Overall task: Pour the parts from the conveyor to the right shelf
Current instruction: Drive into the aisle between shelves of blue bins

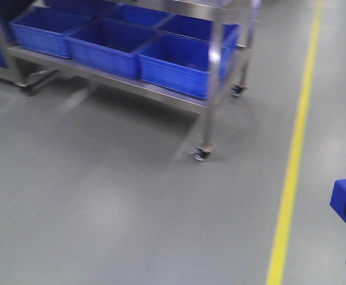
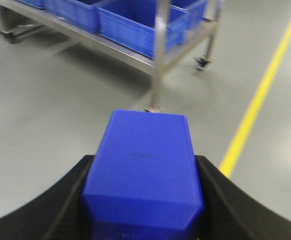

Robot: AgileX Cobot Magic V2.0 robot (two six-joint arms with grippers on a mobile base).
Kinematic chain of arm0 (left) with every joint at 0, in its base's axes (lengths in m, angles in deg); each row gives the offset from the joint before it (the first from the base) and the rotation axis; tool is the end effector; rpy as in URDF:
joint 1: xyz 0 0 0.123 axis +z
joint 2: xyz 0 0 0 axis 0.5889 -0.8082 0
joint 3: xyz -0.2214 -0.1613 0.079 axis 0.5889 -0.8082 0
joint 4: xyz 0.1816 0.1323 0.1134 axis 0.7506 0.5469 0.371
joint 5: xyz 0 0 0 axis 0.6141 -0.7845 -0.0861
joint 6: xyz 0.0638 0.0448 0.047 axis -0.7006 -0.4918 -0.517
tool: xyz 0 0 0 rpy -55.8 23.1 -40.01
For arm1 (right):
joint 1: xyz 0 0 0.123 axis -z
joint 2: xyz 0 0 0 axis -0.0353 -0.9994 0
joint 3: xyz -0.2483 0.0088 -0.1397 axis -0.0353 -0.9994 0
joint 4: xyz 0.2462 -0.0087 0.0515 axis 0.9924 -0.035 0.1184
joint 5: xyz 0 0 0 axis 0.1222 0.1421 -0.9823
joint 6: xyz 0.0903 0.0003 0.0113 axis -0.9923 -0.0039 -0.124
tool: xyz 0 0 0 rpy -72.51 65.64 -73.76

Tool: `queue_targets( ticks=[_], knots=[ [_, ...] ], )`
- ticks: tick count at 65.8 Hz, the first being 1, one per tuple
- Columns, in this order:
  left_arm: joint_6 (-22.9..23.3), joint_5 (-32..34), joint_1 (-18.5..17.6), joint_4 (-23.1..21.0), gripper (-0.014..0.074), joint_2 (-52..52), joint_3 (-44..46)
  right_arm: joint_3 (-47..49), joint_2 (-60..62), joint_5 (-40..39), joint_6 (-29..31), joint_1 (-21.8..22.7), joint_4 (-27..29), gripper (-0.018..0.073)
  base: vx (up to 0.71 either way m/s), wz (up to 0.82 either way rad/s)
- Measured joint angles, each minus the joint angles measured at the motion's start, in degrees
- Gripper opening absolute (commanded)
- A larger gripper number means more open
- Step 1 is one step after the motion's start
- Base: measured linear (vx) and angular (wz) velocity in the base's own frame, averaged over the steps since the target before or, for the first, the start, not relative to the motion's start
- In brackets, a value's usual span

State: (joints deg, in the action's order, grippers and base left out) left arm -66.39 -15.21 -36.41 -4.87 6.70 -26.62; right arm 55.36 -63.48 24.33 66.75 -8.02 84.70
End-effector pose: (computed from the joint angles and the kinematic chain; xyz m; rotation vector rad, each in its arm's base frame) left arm 0.0594 -0.0003 0.1932 -0.0195 1.6399 -0.0259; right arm 0.0980 0.0122 0.2630 -0.2091 1.9676 0.0274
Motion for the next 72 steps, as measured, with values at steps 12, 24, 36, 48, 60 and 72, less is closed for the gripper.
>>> queue_targets(
  ticks=[12, 24, 36, 48, 60, 72],
  knots=[
    [0.00, 0.00, 0.00, 0.00, -0.0006, 0.00, 0.00, 0.00, 0.00, 0.00, 0.00, 0.00, 0.00, -0.0009, 0.48, 0.80],
    [0.00, 0.00, 0.00, 0.00, -0.0006, 0.00, 0.00, 0.00, 0.00, 0.00, 0.00, 0.00, 0.00, -0.0009, 0.50, 0.76],
    [0.00, 0.00, 0.00, 0.00, -0.0006, 0.00, 0.00, 0.00, 0.00, 0.00, 0.00, 0.00, 0.00, -0.0009, 0.53, 0.66],
    [0.00, 0.00, 0.00, 0.00, -0.0006, 0.00, 0.00, 0.00, 0.00, 0.00, 0.00, 0.00, 0.00, -0.0009, 0.54, 0.51],
    [0.00, 0.05, 0.00, 0.00, -0.0006, 0.00, 0.00, 0.00, 0.00, 0.00, 0.00, 0.00, 0.00, -0.0009, 0.59, 0.49],
    [0.00, 0.04, 0.00, 0.00, -0.0006, 0.00, 0.00, 0.00, 0.00, 0.00, 0.00, 0.00, 0.00, -0.0009, 0.63, 0.50]
  ],
)
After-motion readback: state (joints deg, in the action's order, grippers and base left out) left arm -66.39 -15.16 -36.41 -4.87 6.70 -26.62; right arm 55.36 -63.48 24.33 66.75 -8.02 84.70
